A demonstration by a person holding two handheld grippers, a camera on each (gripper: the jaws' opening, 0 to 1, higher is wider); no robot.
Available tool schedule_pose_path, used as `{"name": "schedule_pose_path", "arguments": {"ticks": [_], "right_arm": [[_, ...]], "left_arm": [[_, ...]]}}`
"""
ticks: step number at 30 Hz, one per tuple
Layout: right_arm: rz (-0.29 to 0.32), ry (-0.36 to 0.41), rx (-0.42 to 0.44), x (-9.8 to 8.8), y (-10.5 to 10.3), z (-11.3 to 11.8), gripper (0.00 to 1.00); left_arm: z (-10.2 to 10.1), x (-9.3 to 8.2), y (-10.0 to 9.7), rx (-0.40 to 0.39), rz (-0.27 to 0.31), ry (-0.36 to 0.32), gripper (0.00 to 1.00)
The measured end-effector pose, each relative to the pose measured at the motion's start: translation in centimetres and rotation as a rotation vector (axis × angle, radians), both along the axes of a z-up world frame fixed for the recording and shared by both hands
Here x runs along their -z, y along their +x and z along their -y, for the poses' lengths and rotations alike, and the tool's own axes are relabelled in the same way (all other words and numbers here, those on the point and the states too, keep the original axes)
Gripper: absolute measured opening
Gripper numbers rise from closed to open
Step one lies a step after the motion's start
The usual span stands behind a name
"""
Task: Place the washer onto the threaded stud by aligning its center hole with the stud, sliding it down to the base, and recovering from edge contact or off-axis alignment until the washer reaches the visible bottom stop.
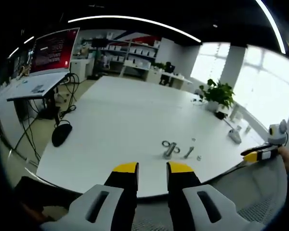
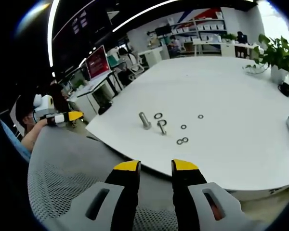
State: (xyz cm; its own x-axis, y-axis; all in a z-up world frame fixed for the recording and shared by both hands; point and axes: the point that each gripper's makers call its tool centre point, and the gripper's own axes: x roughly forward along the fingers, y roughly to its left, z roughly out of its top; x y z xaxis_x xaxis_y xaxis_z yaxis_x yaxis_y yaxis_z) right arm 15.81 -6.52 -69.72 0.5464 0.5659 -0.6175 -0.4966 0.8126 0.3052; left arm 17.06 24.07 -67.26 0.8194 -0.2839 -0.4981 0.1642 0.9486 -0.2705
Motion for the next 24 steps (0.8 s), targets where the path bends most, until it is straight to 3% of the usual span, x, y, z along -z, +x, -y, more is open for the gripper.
{"name": "schedule_pose_path", "arguments": {"ticks": [16,19,22,24], "right_arm": [[-0.009,-0.007,-0.009,0.1,0.0,-0.1,0.28],[-0.018,-0.019,-0.025,0.3,-0.2,-0.2,0.28],[-0.075,-0.064,-0.121,1.1,-1.3,-0.6,0.29],[-0.065,-0.031,-0.164,0.8,-1.4,-1.4,0.29]], "left_arm": [[0.0,0.0,0.0,0.007,-0.002,0.002,0.21],[0.3,0.5,-0.3,0.040,-0.023,0.036,0.21],[0.3,0.4,-0.3,0.039,-0.023,0.033,0.21],[0.2,0.3,-0.3,0.026,-0.016,0.023,0.22]]}}
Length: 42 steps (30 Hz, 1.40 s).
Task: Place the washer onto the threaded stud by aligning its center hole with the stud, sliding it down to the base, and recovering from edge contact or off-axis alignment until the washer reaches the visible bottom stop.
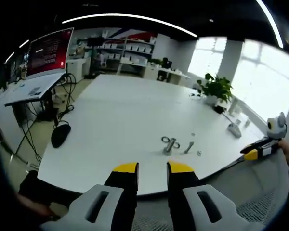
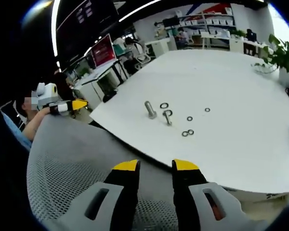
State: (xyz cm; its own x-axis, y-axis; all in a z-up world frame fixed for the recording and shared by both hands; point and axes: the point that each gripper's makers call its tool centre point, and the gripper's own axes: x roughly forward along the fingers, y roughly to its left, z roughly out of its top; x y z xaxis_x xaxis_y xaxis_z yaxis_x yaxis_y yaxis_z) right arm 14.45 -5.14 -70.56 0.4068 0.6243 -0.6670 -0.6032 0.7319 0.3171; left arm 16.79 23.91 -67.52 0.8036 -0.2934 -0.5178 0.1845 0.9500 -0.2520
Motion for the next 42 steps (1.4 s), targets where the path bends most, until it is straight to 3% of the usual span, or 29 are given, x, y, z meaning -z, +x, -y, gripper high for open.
{"name": "schedule_pose_path", "arguments": {"ticks": [3,7,12,17,23,28,30,34,36,39,42], "right_arm": [[-0.071,0.023,-0.061,0.2,-0.9,-0.3,0.28],[-0.048,0.016,-0.105,0.1,-0.6,-0.5,0.28],[0.003,-0.019,-0.255,-0.5,-0.5,-0.9,0.28],[0.012,-0.113,-0.353,-0.2,0.9,-0.6,0.28],[0.057,-0.086,-0.368,-1.9,3.1,-1.7,0.28],[0.091,-0.125,-0.417,-1.9,4.4,-2.3,0.28],[0.117,-0.154,-0.464,-1.7,5.0,-2.6,0.28],[0.109,-0.209,-0.507,-0.8,5.6,-2.6,0.29],[0.113,-0.256,-0.522,-0.1,6.1,-2.2,0.29],[0.101,-0.280,-0.525,0.6,6.8,-1.9,0.29],[0.095,-0.302,-0.531,1.2,7.2,-1.6,0.29]], "left_arm": [[-0.1,-0.1,0.0,-0.006,0.002,-0.005,0.22],[-0.2,-0.2,0.1,-0.016,0.008,-0.015,0.22],[-0.2,-0.4,0.2,-0.025,0.020,-0.028,0.22],[-0.2,-0.5,0.3,-0.029,0.026,-0.036,0.22],[-0.2,-0.7,0.4,-0.030,0.048,-0.041,0.22],[-0.1,-0.6,0.4,-0.019,0.042,-0.038,0.22],[-0.1,-0.6,0.4,-0.018,0.042,-0.038,0.22],[0.0,-0.6,0.3,-0.011,0.040,-0.034,0.23],[0.0,-0.6,0.3,-0.011,0.041,-0.034,0.23],[-0.4,-1.1,0.5,-0.034,0.074,-0.038,0.24],[-0.3,-1.0,0.5,-0.027,0.067,-0.039,0.24]]}}
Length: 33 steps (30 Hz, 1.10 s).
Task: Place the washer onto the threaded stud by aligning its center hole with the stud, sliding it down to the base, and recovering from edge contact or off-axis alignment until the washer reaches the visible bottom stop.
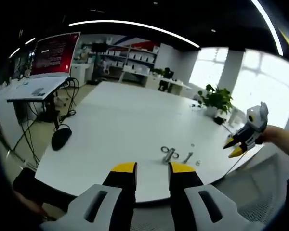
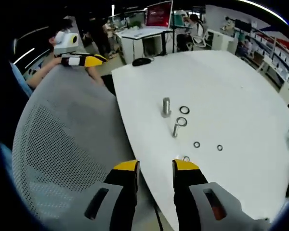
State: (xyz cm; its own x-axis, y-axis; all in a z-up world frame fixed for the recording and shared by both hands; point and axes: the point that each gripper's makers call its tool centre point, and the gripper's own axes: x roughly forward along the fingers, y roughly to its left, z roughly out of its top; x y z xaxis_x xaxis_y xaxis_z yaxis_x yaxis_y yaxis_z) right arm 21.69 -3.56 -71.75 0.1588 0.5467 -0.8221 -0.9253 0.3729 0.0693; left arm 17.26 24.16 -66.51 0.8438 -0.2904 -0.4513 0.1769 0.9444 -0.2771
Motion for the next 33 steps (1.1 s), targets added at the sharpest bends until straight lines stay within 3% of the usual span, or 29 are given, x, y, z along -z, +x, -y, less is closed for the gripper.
{"name": "schedule_pose_path", "arguments": {"ticks": [16,33], "right_arm": [[-0.004,-0.211,-0.159,3.5,1.1,1.1,0.29],[0.026,-0.408,-0.430,8.3,3.0,0.4,0.28]], "left_arm": [[0.4,0.2,-0.2,0.037,-0.014,0.021,0.25],[0.1,0.3,-0.1,0.021,-0.016,0.023,0.24]]}}
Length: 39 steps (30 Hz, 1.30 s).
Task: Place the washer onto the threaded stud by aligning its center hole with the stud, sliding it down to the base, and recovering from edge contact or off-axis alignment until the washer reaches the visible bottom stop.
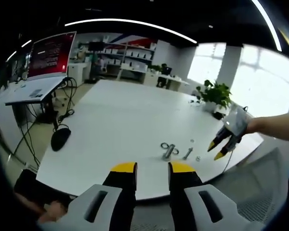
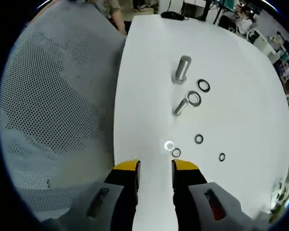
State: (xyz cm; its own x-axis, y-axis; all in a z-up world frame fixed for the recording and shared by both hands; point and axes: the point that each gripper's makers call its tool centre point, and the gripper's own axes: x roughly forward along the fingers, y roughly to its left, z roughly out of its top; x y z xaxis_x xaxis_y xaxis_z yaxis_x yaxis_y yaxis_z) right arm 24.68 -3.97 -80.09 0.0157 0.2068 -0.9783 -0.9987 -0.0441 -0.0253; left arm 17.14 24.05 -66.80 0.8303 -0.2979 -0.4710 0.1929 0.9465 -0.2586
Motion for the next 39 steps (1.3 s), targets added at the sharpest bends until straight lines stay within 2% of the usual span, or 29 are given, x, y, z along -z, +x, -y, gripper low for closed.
{"name": "schedule_pose_path", "arguments": {"ticks": [7,12,18,22,25,28,38,39], "right_arm": [[-0.004,-0.003,-0.089,1.7,0.9,-1.2,0.26],[-0.017,-0.021,-0.118,2.8,1.2,-1.4,0.24],[-0.013,-0.028,-0.119,3.2,1.6,-1.6,0.24],[-0.007,-0.037,-0.170,3.4,1.4,-1.7,0.20],[-0.017,-0.052,-0.166,3.8,1.3,-1.5,0.20],[-0.006,-0.082,-0.199,4.1,1.5,-1.0,0.20],[-0.015,-0.068,-0.160,4.4,1.8,-1.0,0.20],[-0.029,-0.062,-0.131,4.3,1.8,-1.1,0.20]], "left_arm": [[-0.1,0.1,0.0,-0.008,-0.003,-0.002,0.23],[-0.2,0.1,0.0,-0.014,-0.005,-0.001,0.23],[-0.2,0.2,0.1,-0.020,-0.005,-0.003,0.23],[-0.3,0.2,0.1,-0.026,-0.003,-0.005,0.23],[-0.3,0.1,0.1,-0.028,-0.002,-0.008,0.23],[-0.4,0.1,0.2,-0.037,0.001,-0.012,0.23],[-0.4,0.2,0.2,-0.041,-0.002,-0.007,0.23],[-0.4,0.2,0.2,-0.041,-0.002,-0.006,0.23]]}}
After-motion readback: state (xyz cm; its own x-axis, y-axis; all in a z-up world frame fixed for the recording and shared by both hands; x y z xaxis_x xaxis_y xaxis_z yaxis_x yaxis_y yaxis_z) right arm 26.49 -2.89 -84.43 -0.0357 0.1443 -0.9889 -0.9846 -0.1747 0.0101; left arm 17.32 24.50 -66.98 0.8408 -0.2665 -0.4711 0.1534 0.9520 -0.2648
